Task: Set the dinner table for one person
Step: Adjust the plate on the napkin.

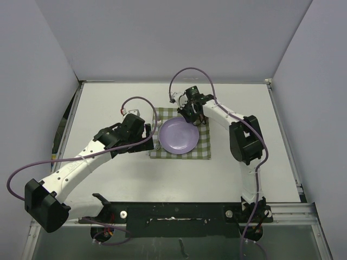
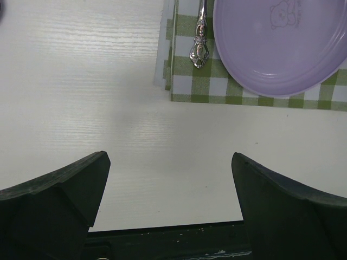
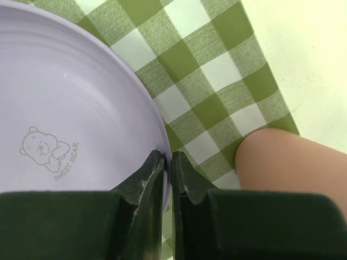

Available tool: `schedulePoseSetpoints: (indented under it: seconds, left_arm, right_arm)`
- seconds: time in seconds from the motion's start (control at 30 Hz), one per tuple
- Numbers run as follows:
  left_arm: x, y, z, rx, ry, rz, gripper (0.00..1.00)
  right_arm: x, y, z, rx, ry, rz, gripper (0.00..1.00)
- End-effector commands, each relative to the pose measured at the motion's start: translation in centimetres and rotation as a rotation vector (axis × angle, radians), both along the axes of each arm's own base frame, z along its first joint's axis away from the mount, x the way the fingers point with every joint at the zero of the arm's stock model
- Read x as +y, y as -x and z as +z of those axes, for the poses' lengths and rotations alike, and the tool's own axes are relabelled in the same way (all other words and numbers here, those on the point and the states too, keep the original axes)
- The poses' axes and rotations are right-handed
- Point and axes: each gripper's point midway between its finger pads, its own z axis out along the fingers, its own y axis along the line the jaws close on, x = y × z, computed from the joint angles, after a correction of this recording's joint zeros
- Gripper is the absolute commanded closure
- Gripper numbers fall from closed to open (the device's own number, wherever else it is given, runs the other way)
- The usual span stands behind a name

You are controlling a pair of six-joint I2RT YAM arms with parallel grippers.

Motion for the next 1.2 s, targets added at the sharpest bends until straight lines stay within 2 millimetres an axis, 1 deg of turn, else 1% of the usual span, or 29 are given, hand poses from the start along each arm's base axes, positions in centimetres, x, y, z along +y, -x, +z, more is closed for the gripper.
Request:
schedulePoseSetpoints:
  seconds: [0.0, 0.13, 0.23, 0.47, 0.77, 1.17]
  left_arm:
    - [-0.4, -1.0, 1.7, -0.064, 0.051, 0.012, 0.02]
    - [-0.5, -1.4, 1.5, -0.059, 0.042, 0.002, 0.02]
    - [-0.6, -1.5, 1.1, -0.047, 0.032, -0.003, 0.02]
    - [-0.7, -1.9, 0.8, -0.044, 0.027, -0.011, 0.02]
    - [-1.0, -2.3, 0.5, -0.036, 0.033, -0.021, 0.02]
    - [-1.0, -2.4, 0.3, -0.03, 0.031, -0.02, 0.02]
  right_arm:
    - [0.7, -3.3, 2.5, -0.12, -0.014, -0.023, 1.0]
    - [1.0, -3.9, 2.6, -0.123, -0.008, -0.018, 1.0]
    - [1.1, -4.0, 2.5, -0.121, -0.008, -0.016, 1.0]
    - [0.7, -3.5, 1.3, -0.107, 0.012, -0.008, 1.0]
    - [0.2, -3.1, 0.9, -0.107, 0.03, -0.002, 1.0]
    - [0.4, -2.7, 0.3, -0.087, 0.02, 0.009, 1.0]
